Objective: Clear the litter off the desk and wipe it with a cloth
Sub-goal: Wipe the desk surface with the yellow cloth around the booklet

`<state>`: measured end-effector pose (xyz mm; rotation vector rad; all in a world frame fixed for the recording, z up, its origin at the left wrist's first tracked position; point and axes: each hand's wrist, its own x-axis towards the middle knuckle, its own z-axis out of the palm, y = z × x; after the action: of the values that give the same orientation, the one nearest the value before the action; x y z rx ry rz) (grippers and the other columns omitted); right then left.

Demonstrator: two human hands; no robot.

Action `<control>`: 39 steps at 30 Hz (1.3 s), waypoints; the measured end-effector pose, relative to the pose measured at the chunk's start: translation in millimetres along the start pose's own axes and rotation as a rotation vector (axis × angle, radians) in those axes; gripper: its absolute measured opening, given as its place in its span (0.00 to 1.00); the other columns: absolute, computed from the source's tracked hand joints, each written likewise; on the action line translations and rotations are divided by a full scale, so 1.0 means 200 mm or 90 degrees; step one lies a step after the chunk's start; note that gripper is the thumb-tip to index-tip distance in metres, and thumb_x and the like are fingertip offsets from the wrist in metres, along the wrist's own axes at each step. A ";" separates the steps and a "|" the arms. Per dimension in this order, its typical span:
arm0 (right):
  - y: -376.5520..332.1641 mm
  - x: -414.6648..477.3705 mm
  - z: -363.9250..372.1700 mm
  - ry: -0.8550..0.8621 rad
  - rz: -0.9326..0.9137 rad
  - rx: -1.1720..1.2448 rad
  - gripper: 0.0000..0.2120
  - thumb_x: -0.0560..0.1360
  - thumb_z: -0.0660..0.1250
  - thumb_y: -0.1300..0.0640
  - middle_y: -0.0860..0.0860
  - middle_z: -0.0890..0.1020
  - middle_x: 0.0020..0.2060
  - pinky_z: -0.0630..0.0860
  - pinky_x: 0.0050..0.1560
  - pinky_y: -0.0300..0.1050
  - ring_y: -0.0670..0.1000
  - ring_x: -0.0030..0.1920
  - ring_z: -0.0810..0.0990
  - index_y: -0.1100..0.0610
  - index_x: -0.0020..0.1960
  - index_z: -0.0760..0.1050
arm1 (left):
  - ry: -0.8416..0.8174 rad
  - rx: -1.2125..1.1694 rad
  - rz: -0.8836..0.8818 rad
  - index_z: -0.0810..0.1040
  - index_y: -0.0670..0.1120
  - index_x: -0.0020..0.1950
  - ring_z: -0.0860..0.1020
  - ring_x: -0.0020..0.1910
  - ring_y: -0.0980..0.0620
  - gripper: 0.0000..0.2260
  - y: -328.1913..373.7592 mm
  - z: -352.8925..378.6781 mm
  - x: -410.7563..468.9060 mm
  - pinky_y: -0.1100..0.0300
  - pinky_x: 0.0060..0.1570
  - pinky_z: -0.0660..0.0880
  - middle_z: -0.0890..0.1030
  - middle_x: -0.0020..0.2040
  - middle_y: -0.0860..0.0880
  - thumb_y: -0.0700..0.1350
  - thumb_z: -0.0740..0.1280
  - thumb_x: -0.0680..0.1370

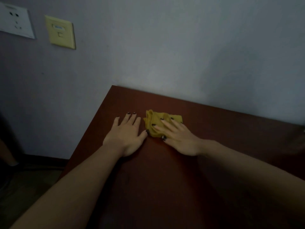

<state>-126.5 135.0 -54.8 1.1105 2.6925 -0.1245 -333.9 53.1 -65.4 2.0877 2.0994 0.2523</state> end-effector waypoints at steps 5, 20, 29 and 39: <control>-0.06 -0.27 0.03 -0.031 -0.065 0.040 0.19 0.78 0.40 0.37 0.37 0.35 0.73 0.32 0.70 0.49 0.46 0.72 0.30 0.21 0.61 0.33 | -0.007 0.041 -0.014 0.45 0.47 0.78 0.41 0.77 0.50 0.33 0.00 0.01 0.01 0.47 0.73 0.41 0.44 0.78 0.48 0.64 0.42 0.79; 0.31 0.55 -0.09 0.081 0.202 0.082 0.23 0.80 0.42 0.41 0.46 0.46 0.77 0.41 0.72 0.61 0.54 0.76 0.43 0.38 0.75 0.45 | 0.001 0.072 -0.011 0.42 0.50 0.77 0.38 0.76 0.53 0.35 -0.03 0.03 0.03 0.49 0.73 0.38 0.41 0.78 0.51 0.67 0.41 0.76; 0.50 0.63 -0.14 0.087 0.407 0.124 0.26 0.80 0.40 0.42 0.47 0.44 0.77 0.40 0.72 0.61 0.54 0.76 0.42 0.46 0.77 0.43 | 0.013 0.050 -0.001 0.43 0.52 0.78 0.38 0.76 0.55 0.33 -0.04 0.02 0.02 0.51 0.73 0.38 0.42 0.78 0.53 0.67 0.42 0.76; 0.49 0.12 0.02 0.040 0.334 0.085 0.24 0.81 0.42 0.42 0.47 0.42 0.77 0.37 0.71 0.62 0.54 0.76 0.40 0.41 0.76 0.41 | 0.008 0.030 -0.012 0.45 0.51 0.78 0.41 0.76 0.54 0.32 -0.02 0.01 0.01 0.49 0.74 0.40 0.44 0.78 0.51 0.65 0.45 0.78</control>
<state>-74.0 219.8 -63.1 1.8431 2.3718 -0.1812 -337.0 55.6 -68.3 2.0962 2.1523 0.2160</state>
